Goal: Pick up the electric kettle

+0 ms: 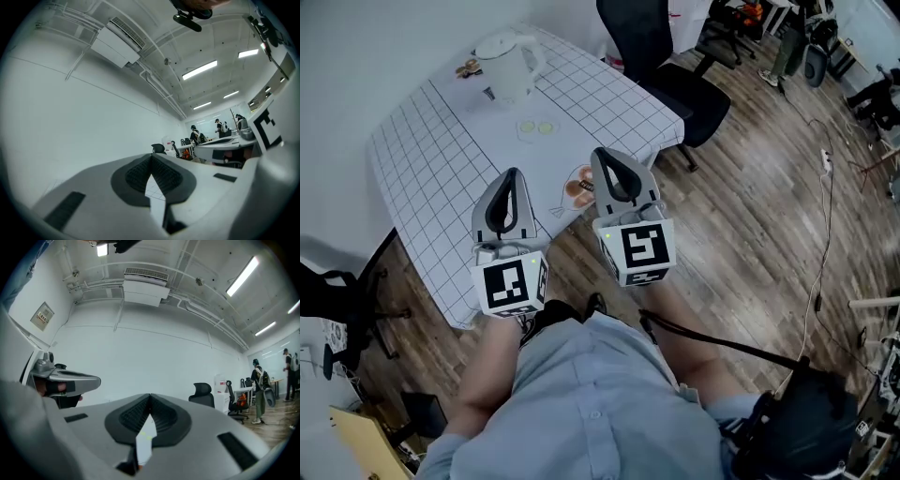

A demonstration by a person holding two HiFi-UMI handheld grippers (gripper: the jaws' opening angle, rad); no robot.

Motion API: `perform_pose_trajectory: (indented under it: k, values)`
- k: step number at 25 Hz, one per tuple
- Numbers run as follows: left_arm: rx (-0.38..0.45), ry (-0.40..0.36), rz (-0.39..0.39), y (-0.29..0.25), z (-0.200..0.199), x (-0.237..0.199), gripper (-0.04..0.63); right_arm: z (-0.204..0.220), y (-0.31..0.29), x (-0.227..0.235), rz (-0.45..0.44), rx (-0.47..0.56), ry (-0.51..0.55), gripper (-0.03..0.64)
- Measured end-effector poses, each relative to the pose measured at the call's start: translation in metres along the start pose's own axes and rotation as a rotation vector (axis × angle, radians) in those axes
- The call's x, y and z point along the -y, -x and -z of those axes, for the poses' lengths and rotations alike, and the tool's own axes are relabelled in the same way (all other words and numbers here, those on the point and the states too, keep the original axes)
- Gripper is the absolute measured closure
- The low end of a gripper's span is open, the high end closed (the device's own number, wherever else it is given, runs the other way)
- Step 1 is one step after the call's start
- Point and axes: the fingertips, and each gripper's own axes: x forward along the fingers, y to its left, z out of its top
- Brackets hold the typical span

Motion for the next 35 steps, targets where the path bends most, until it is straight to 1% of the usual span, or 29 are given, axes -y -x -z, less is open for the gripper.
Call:
perform_pose_trajectory:
  k: [5,9,20,25,29,35]
  values:
    - [0.0,-0.003,-0.058,-0.03,0.006,-0.02,0.595,-0.001,-0.04,0.009,-0.043,0.018,0.004,0.615]
    - [0.001,-0.001,-0.079,-0.061,0.017,-0.034,0.595,0.011,-0.072,0.018,-0.057,0.01,0.005,0.615]
    - [-0.035,0.02,-0.076,-0.166,0.054,-0.071,0.595,0.037,-0.189,0.05,-0.07,-0.035,0.003,0.615]
    - [-0.054,0.052,-0.095,-0.211,0.076,-0.095,0.595,0.048,-0.245,0.063,-0.073,-0.06,0.011,0.615]
    - [-0.053,0.062,-0.109,-0.232,0.08,-0.11,0.595,0.05,-0.277,0.067,-0.086,-0.068,0.012,0.615]
    - [-0.05,0.055,-0.115,-0.254,0.083,-0.124,0.595,0.038,-0.312,0.073,-0.088,-0.04,0.031,0.615]
